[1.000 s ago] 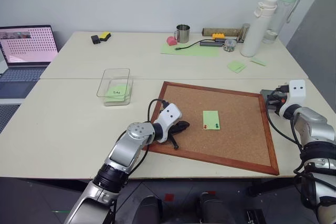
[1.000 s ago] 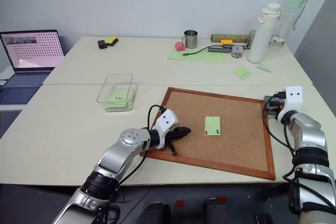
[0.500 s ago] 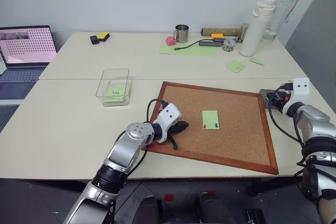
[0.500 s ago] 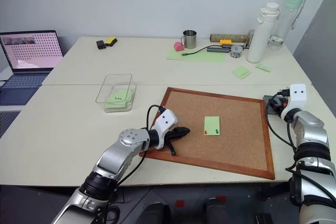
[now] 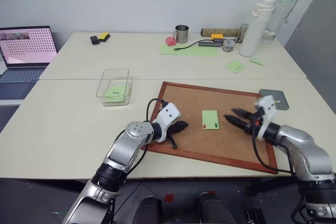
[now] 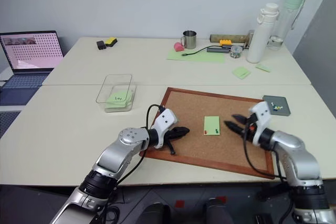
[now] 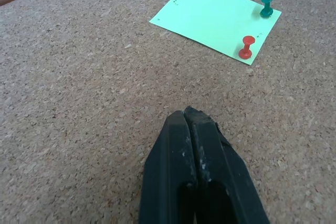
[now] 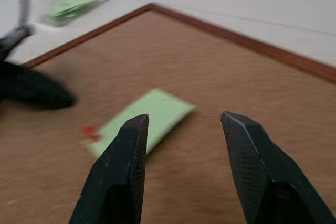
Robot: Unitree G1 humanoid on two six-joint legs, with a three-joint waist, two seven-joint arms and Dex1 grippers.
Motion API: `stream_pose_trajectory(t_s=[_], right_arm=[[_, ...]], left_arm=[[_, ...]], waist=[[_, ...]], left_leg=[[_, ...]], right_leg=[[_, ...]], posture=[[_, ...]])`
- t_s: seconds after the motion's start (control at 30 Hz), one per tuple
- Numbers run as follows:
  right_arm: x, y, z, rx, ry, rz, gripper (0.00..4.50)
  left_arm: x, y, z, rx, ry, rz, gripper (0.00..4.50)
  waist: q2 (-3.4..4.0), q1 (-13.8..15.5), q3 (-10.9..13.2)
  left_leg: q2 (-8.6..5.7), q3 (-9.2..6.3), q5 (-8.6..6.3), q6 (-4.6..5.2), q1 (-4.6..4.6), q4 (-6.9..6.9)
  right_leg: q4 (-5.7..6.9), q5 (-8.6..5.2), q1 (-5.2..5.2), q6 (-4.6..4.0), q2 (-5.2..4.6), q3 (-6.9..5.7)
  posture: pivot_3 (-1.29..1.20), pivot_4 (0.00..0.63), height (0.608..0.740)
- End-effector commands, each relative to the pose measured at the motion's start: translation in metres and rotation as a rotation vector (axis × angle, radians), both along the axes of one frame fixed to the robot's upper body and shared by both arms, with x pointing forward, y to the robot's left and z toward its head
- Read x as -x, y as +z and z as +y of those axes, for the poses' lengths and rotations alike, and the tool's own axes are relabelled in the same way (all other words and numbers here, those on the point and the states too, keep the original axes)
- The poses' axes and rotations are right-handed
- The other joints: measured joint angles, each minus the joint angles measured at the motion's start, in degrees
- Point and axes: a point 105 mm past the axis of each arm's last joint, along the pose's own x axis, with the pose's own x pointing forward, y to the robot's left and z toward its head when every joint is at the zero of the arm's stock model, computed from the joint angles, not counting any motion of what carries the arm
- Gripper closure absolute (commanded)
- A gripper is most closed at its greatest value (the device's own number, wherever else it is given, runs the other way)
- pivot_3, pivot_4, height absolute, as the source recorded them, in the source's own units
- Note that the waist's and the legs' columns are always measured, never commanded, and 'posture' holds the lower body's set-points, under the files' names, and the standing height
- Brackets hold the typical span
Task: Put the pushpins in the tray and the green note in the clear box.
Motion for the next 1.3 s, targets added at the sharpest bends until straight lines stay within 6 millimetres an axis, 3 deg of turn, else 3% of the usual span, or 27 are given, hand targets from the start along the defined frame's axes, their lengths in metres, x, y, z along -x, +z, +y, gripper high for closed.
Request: stream_pose_trajectory(t_s=[0.03,0.47,0.87,1.3], right_arm=[[0.006,0.006,0.018,0.003,0.013,-0.042,2.23],[0.005,-0.019,0.03,0.054,-0.007,0.001,2.23],[0.005,-0.021,0.029,0.046,-0.014,0.013,4.45],[0.002,0.025,0.022,-0.177,-0.077,-0.003,4.45]], left_arm=[[0.001,-0.022,0.016,-0.061,0.053,0.081,4.5],[-0.001,-0.019,0.017,-0.069,0.051,0.074,4.5],[-0.001,-0.018,0.019,-0.071,0.06,0.074,4.5],[0.0,-0.019,0.018,-0.071,0.052,0.078,4.5]], waist=[[-0.04,0.0,0.0],[-0.04,0.2,0.0],[-0.04,0.2,0.0],[-0.04,0.2,0.0]], left_leg=[[0.0,-0.04,0.0,0.0,0.0,0.0],[-0.01,-0.17,0.0,0.0,-0.01,-0.02],[-0.01,-0.2,0.0,0.0,-0.01,-0.03],[0.0,-0.24,0.0,0.0,-0.04,-0.03]], right_leg=[[0.0,0.0,0.0,0.0,0.0,-0.03],[0.0,-0.02,0.0,-0.05,0.02,-0.07],[-0.01,-0.02,-0.01,-0.04,0.03,-0.08],[-0.01,-0.01,0.0,-0.06,0.03,-0.11]], posture=[[0.0,0.15,0.74],[0.0,0.15,0.74],[0.0,0.15,0.74],[0.0,0.15,0.74]])
